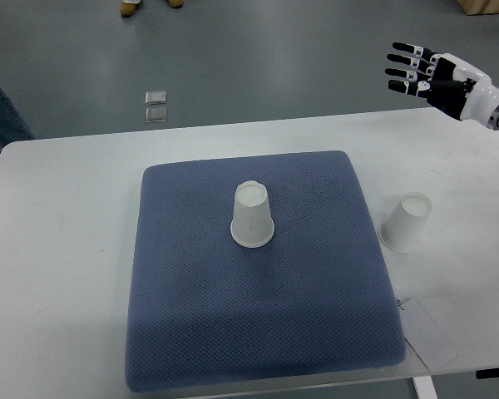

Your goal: Stack paper cups

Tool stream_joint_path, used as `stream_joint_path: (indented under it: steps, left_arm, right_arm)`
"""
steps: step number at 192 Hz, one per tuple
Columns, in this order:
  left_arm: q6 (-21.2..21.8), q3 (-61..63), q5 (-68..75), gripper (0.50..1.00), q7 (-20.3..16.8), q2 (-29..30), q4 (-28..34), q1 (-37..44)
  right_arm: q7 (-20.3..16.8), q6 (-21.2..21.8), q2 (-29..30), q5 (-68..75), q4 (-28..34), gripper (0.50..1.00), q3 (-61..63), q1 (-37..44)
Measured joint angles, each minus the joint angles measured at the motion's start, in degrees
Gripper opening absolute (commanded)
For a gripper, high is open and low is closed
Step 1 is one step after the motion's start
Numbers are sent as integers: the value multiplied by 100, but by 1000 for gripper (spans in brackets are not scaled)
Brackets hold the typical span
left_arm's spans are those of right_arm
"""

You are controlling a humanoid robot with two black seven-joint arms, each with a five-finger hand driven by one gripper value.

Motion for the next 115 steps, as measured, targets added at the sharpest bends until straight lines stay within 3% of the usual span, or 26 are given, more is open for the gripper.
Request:
stream_joint_path:
  steps: [22, 54, 90, 101, 108, 115]
  left_arm:
    - [0, 0, 0, 1000, 0, 0, 0, 0]
    - [0, 0, 0, 1000, -1, 0, 0, 0]
    - [0, 0, 0, 1000, -1, 0, 0, 0]
    - [0, 0, 0, 1000, -1, 0, 0, 0]
    - [0, 0, 0, 1000, -1, 0, 0, 0]
    - [0, 0, 0, 1000, -1, 0, 0, 0]
  right_arm:
    - [192, 95, -399, -470, 432, 928, 8, 84]
    - [356, 700, -677, -561, 519, 928, 8, 111]
    - [486, 792, -955, -538, 608, 911, 8, 113]
    - [531, 793, -1103, -547, 671, 856, 7, 114]
    - [546, 793, -1195, -564, 708, 764, 6, 114]
    - [554, 793, -1289, -584, 757, 746, 6, 114]
